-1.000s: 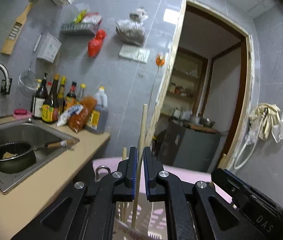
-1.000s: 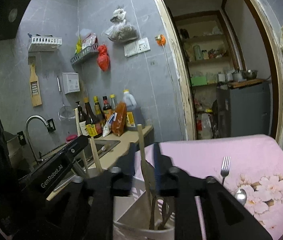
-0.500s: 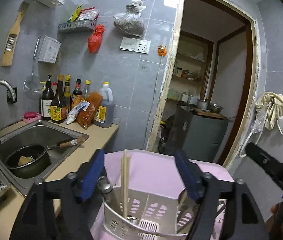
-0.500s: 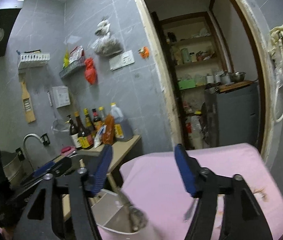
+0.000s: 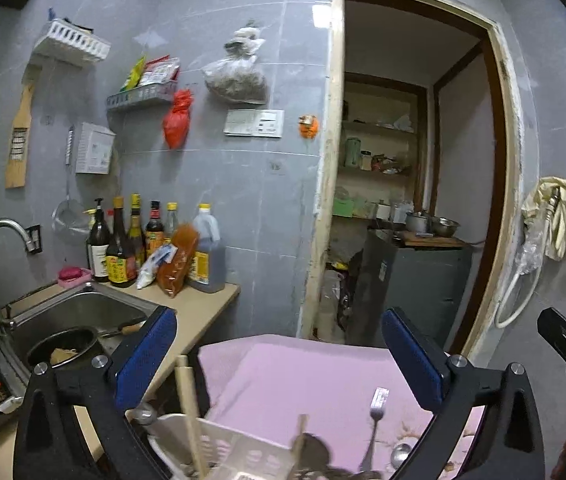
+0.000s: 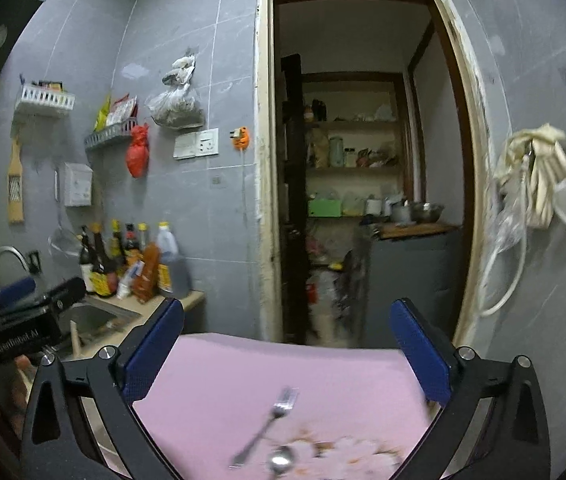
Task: Organize utensils
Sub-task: 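Open both tools to release the chopsticks into the caddy, then move both open tools back over the fork and spoon on the cloth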
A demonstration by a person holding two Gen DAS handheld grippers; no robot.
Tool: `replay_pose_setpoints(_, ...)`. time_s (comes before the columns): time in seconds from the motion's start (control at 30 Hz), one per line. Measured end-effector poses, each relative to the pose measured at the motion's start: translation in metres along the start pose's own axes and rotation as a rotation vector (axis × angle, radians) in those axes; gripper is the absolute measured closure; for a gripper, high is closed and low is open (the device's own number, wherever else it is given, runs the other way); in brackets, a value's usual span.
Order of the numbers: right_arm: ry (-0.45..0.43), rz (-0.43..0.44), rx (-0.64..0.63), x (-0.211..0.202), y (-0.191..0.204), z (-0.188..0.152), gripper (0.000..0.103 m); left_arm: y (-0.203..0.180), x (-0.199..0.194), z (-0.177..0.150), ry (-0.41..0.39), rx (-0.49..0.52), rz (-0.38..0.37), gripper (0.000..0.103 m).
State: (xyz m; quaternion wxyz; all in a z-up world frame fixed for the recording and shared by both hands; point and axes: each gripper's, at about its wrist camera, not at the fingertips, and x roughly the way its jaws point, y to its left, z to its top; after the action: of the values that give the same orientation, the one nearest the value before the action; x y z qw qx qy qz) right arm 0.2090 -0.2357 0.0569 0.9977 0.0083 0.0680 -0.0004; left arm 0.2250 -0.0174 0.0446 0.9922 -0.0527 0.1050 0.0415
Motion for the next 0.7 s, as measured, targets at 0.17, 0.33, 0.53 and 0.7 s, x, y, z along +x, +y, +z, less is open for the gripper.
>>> replay_pose_setpoints(0.17,0.009,-0.031,-0.036,0.000,-0.031,0.001,0.001,-0.035,0.007,-0.007,0.010,0.037,-0.035,0.000)
replay_pose_setpoints(0.33,0.032,-0.050,-0.043,0.003,-0.062,-0.006,0.002,-0.072,0.011,-0.021,0.023,0.078,-0.061,0.000)
replay_pose_setpoints(0.53,0.066,-0.065,-0.065,0.011,-0.094,-0.021,0.002,-0.103,0.024,-0.038,0.051,0.097,-0.073,0.000)
replay_pose_setpoints(0.7,0.136,-0.069,-0.041,0.021,-0.118,-0.042,0.001,-0.121,0.039,-0.050,0.100,0.126,-0.103,0.000)
